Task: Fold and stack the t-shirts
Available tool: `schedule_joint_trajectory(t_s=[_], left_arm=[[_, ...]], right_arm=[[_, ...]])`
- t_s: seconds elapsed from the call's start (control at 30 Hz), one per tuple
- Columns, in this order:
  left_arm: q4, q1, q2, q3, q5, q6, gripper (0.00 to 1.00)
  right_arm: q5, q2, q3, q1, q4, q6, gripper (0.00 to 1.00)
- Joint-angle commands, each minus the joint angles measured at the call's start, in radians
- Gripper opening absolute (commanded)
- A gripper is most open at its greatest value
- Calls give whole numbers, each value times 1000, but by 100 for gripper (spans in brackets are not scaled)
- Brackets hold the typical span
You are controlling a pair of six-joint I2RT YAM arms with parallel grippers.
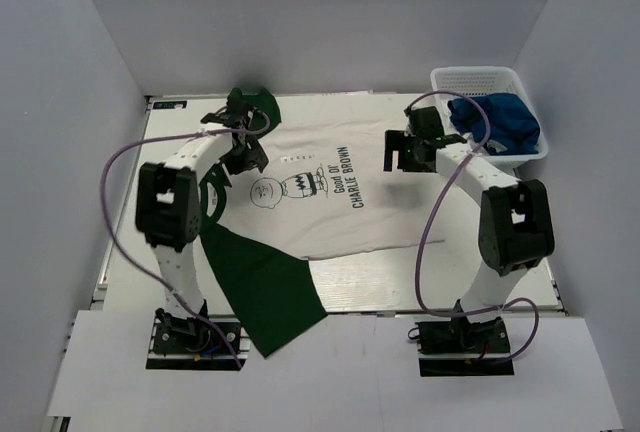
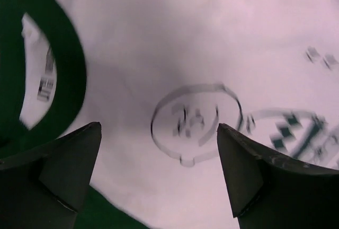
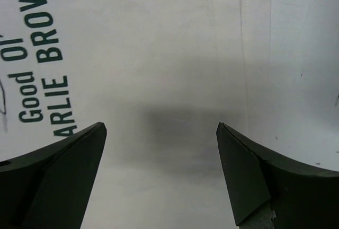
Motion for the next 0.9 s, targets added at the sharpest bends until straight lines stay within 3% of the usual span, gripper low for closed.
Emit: schedule_joint_trajectory(t_s=[0.0,0.6,0.87], left_arm=[[-42,52,177,159,-58,25,100],[60,133,627,643,108,203,100],[155,152,650,745,169,223,100]], right_arm=[[61,68,93,8,-72,-58,90],[22,444,370,12,-168,-42,90],[34,537,573,12,-228,-58,90]])
